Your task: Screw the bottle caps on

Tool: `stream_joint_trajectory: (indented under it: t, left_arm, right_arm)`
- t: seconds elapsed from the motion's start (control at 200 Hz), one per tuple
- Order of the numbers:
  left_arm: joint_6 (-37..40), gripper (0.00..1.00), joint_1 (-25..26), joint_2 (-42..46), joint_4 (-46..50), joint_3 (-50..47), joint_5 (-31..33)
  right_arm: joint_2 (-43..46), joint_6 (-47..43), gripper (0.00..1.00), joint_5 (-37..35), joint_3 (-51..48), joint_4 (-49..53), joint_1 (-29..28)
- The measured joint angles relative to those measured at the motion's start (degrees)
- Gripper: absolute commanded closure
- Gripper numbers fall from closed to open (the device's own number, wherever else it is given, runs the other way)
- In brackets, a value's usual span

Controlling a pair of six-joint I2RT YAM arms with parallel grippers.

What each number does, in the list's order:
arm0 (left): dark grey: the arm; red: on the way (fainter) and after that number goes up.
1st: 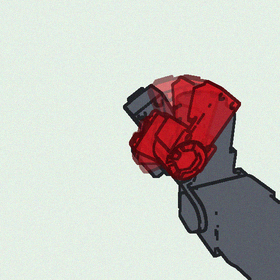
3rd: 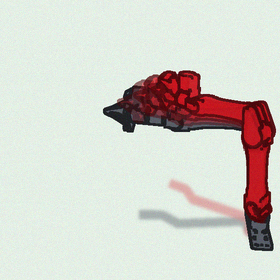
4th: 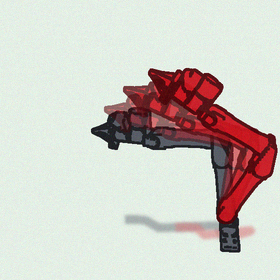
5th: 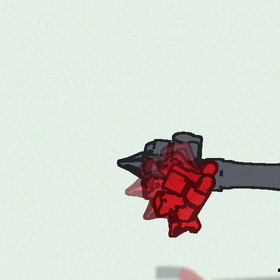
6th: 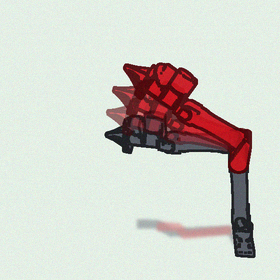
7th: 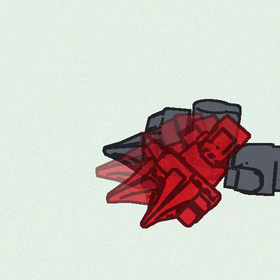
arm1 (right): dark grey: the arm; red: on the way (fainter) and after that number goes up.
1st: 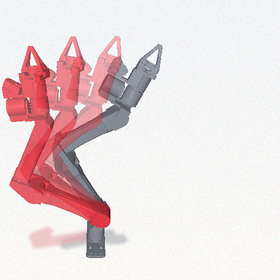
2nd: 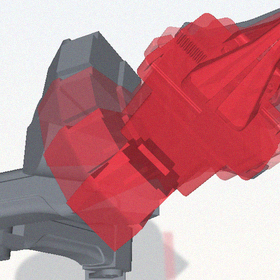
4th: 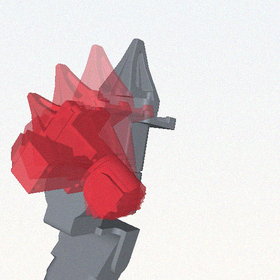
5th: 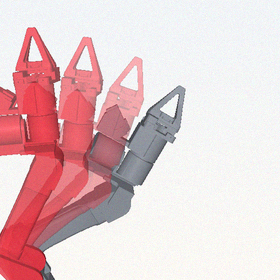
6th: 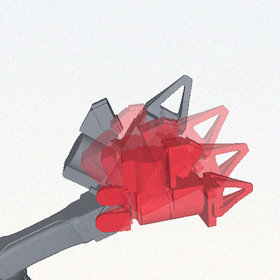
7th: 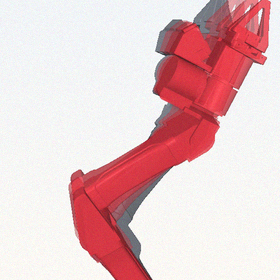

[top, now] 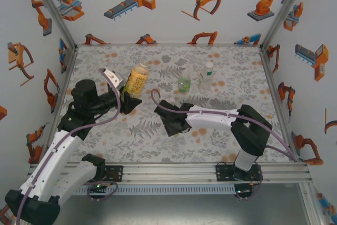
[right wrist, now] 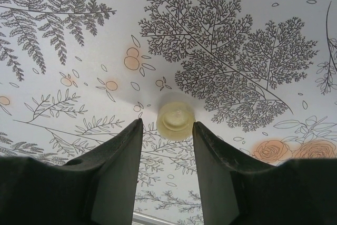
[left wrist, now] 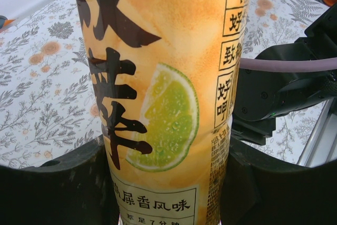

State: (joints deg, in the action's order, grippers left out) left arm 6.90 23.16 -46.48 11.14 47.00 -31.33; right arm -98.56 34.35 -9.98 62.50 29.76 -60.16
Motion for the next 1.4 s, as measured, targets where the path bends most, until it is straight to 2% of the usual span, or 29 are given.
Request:
stream_joint_trajectory:
  t: [1.402]
  left_arm:
    - [-0.02, 1.00, 0.00, 0.00, 0.00, 0.00, 0.00]
  right_arm:
    - [-0.74, -1.29, 0.55, -1.49, 0.04, 1.11, 0.00]
